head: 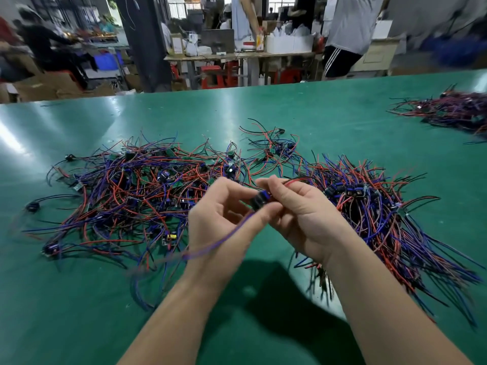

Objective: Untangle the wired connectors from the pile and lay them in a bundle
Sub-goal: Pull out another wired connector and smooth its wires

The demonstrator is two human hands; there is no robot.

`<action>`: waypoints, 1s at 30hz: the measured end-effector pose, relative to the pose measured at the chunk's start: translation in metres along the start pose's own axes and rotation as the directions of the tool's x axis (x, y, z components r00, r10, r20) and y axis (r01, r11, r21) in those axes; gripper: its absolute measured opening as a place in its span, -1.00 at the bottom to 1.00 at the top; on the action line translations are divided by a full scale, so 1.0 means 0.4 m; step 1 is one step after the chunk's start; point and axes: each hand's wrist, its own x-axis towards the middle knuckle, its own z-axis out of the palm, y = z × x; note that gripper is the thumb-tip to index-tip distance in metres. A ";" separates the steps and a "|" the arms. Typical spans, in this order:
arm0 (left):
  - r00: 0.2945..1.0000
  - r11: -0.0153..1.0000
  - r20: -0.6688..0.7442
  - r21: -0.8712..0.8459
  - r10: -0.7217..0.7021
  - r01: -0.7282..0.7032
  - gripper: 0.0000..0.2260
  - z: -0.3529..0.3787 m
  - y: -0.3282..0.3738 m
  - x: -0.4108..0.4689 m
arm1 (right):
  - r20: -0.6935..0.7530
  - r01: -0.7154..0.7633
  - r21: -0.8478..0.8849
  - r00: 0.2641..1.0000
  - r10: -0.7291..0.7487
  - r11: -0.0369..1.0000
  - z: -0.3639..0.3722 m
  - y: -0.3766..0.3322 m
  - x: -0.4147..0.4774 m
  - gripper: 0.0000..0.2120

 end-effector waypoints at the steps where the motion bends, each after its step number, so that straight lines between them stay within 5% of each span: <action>1: 0.999 0.999 0.052 0.050 0.007 -0.010 -0.76 0.004 -0.002 -0.003 | -0.051 0.014 0.007 0.999 -0.014 1.000 -0.003 -0.003 0.002 -0.85; 4: 0.971 0.997 0.238 0.078 -0.033 0.015 -0.73 0.001 -0.002 -0.001 | -0.198 0.060 -0.114 0.977 -0.082 0.992 -0.021 -0.021 0.004 -0.87; 8: 0.875 0.854 0.291 -0.245 -0.386 0.458 -0.81 0.002 0.011 0.008 | -0.192 0.069 -0.271 0.973 -0.124 0.960 -0.043 -0.036 0.003 -0.92; 10: 0.826 0.784 0.308 -0.281 -0.473 0.554 -0.72 0.016 0.014 0.002 | -0.140 0.059 -0.309 0.984 -0.107 0.949 -0.041 -0.029 0.001 -0.88; 13: 0.790 0.762 0.314 -0.238 -0.527 0.603 -0.84 0.029 0.011 -0.004 | -0.132 0.097 -0.376 0.979 -0.157 0.922 -0.042 -0.018 0.003 -0.89; 16: 0.731 0.688 0.339 -0.258 -0.592 0.678 -0.73 0.018 0.015 0.002 | -0.211 0.182 -0.313 0.944 -0.255 0.932 -0.048 -0.025 0.009 -0.95; 22: 0.536 0.657 0.600 -0.022 -0.594 0.753 -0.81 -0.002 0.021 -0.003 | -0.367 0.257 -0.334 0.851 -0.377 0.907 -0.090 -0.063 0.012 -0.83; 25: 0.495 0.652 0.631 0.023 -0.597 0.758 -0.74 -0.012 0.019 -0.001 | -0.365 0.254 -0.407 0.835 -0.411 0.877 -0.092 -0.061 0.013 -0.84; 30: 0.461 0.686 0.641 0.144 -0.614 0.713 -0.80 -0.026 0.006 -0.003 | -0.393 0.258 -0.298 0.844 -0.365 0.919 -0.084 -0.063 0.007 -0.88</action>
